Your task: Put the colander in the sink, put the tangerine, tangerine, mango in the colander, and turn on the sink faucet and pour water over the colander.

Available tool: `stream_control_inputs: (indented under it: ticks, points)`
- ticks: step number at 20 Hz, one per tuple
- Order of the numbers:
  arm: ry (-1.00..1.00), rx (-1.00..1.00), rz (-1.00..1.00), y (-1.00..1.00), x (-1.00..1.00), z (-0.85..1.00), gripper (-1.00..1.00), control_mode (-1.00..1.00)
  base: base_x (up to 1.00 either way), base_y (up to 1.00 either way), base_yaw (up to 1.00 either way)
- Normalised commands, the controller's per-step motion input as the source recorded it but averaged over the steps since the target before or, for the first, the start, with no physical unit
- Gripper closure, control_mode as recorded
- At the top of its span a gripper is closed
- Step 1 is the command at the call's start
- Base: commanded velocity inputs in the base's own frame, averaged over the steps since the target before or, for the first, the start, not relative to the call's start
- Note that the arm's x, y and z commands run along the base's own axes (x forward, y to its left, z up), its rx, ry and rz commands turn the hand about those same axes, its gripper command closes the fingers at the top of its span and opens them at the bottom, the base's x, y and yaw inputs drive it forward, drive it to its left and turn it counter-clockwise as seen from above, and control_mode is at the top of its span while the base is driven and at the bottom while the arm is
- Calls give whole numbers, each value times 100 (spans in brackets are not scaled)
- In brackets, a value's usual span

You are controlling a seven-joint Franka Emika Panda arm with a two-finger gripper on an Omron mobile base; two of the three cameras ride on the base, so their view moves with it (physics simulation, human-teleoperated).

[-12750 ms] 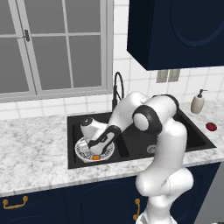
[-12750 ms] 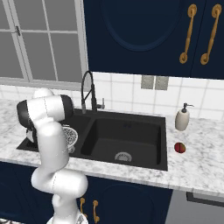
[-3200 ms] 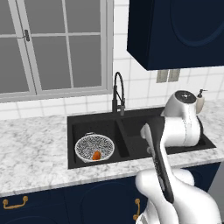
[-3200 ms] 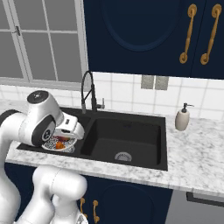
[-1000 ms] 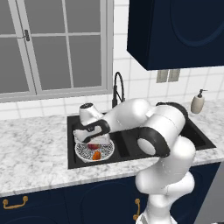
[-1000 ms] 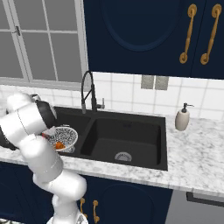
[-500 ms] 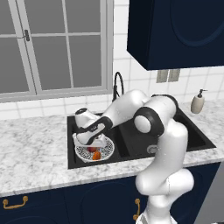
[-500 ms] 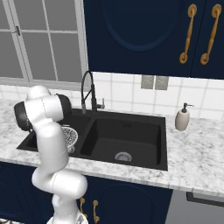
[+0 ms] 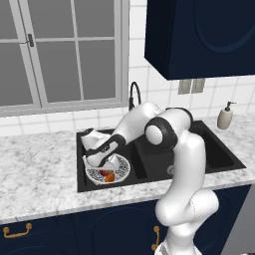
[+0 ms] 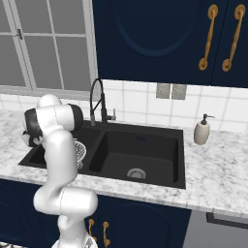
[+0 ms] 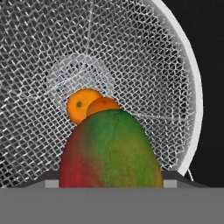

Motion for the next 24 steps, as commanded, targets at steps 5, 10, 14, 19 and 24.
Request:
stream_control_inputs:
  ticks: [5, 10, 14, 19, 24]
  points:
    - [0, -1, -3, -9, 7, -4, -100, -100, 0, 0, 0]
    - [0, 0, 0, -13, 2, 5, -100, -100, 0, 0, 0]
    - [-7, 5, 0, -25, -38, 87, -100, -100, 0, 0, 0]
    - [-9, 12, 0, -30, -52, 100, -100, -100, 0, 0, 0]
    - [-1, 5, 0, -52, -56, 100, -100, -100, 0, 0, 0]
